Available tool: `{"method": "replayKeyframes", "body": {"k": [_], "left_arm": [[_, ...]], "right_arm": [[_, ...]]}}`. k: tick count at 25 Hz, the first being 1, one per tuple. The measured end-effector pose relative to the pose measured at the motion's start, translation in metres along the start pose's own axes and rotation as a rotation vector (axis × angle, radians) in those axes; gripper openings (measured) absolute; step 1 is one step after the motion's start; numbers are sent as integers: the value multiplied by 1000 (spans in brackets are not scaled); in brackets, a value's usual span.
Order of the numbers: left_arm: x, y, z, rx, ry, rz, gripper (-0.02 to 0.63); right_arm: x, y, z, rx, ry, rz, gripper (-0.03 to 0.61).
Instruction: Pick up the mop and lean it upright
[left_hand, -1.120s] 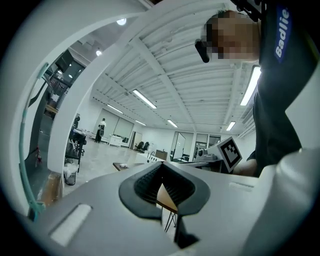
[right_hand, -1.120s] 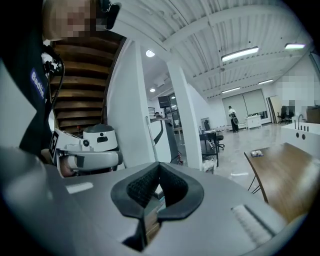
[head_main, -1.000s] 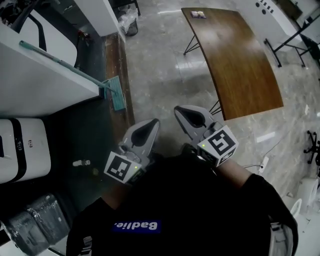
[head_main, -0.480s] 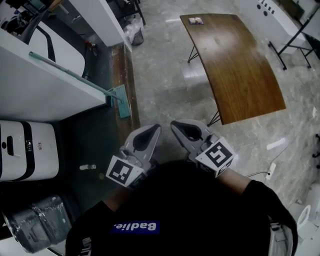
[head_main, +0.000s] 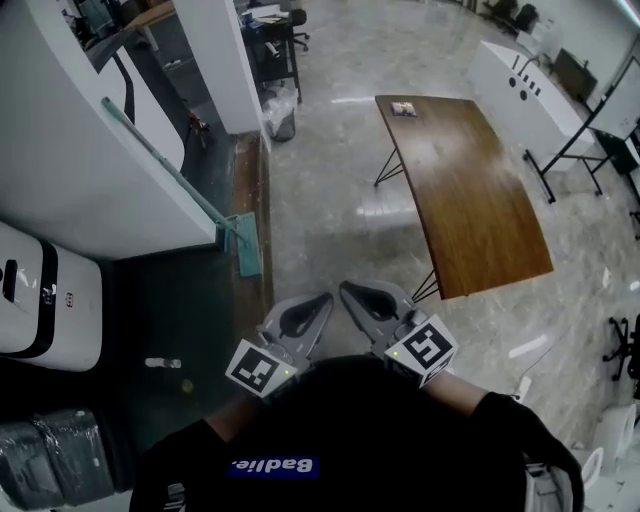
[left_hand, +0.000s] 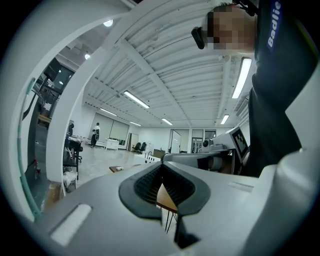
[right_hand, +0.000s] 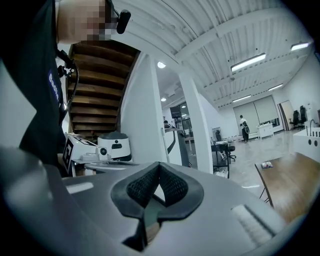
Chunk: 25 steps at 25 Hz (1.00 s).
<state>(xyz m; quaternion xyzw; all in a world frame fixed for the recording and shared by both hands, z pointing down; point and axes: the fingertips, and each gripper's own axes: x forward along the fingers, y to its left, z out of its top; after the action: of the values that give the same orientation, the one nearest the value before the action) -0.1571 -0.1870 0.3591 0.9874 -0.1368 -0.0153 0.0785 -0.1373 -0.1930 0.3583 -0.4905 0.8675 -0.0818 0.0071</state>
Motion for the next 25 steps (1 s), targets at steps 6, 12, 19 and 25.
{"method": "replayKeyframes", "body": {"k": [6, 12, 19, 25], "left_arm": [[-23, 16, 7, 3, -36, 40, 20], [-37, 15, 5, 12, -31, 47, 20], [-39, 11, 4, 14, -25, 50, 20], [-41, 13, 0, 18, -32, 61, 20]], "right_arm": [[13, 10, -1, 0, 5, 2, 3], [18, 20, -7, 10, 7, 5, 3], [15, 22, -12, 10, 9, 9, 3], [14, 25, -17, -5, 15, 30, 2]]}}
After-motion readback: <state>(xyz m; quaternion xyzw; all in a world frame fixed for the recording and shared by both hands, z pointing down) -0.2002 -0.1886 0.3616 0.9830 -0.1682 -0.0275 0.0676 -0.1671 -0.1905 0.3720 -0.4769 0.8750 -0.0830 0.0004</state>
